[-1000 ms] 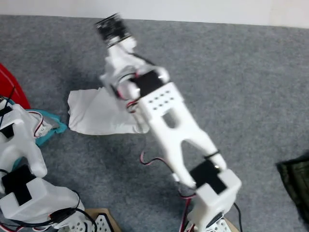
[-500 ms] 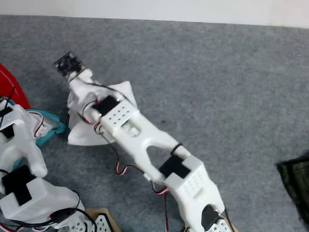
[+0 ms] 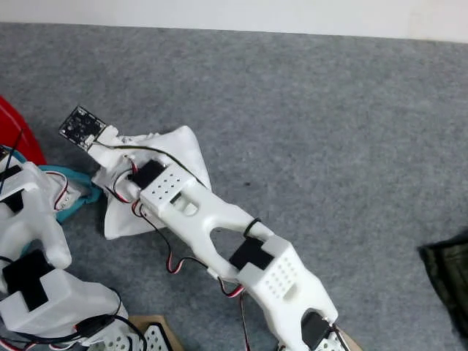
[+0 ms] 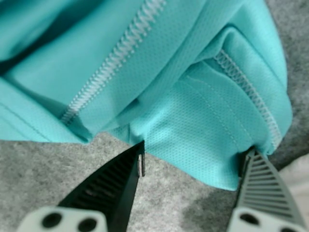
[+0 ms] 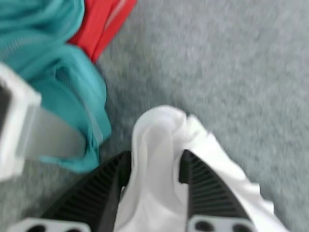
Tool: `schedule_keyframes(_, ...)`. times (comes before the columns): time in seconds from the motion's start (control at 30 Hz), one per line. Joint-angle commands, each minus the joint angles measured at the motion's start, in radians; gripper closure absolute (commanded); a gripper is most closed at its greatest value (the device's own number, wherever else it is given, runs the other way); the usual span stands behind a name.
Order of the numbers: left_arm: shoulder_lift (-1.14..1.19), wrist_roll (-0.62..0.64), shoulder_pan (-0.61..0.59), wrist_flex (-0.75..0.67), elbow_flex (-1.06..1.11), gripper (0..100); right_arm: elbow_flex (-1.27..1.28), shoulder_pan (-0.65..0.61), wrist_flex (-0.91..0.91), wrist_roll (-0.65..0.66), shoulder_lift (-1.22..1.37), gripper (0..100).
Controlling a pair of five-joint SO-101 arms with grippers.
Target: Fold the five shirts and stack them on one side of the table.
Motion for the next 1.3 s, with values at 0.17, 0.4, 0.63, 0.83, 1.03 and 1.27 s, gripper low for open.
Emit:
schedule_keyframes(0.17, -0.045, 0.003, 0.016, -0.012, -0.001, 68, -0.193, 0.209, 0.406, 0.012, -0.400, 81.1)
schedule_keyframes(0.4, -0.048, 0.003, 0.082, -0.026, -0.007, 68, -0.093, 0.326, 0.682, 0.014, -0.651, 99.8)
schedule_keyframes(0.63, -0.048, 0.008, 0.180, -0.025, -0.076, 68, 0.280, 0.348, 0.734, 0.006, -0.880, 99.1)
schedule_keyframes(0.83, -0.047, 0.009, 0.275, -0.025, -0.133, 68, 0.891, 0.348, 0.387, -0.068, -1.132, 99.1)
schedule_keyframes(1.03, -0.045, 0.048, 0.288, -0.026, -0.191, 68, 1.397, 0.285, -0.099, -0.092, -1.326, 99.1)
schedule_keyframes(1.27, -0.045, 0.066, 0.289, -0.057, -0.219, 68, 1.481, 0.229, -0.268, -0.098, -1.279, 98.5)
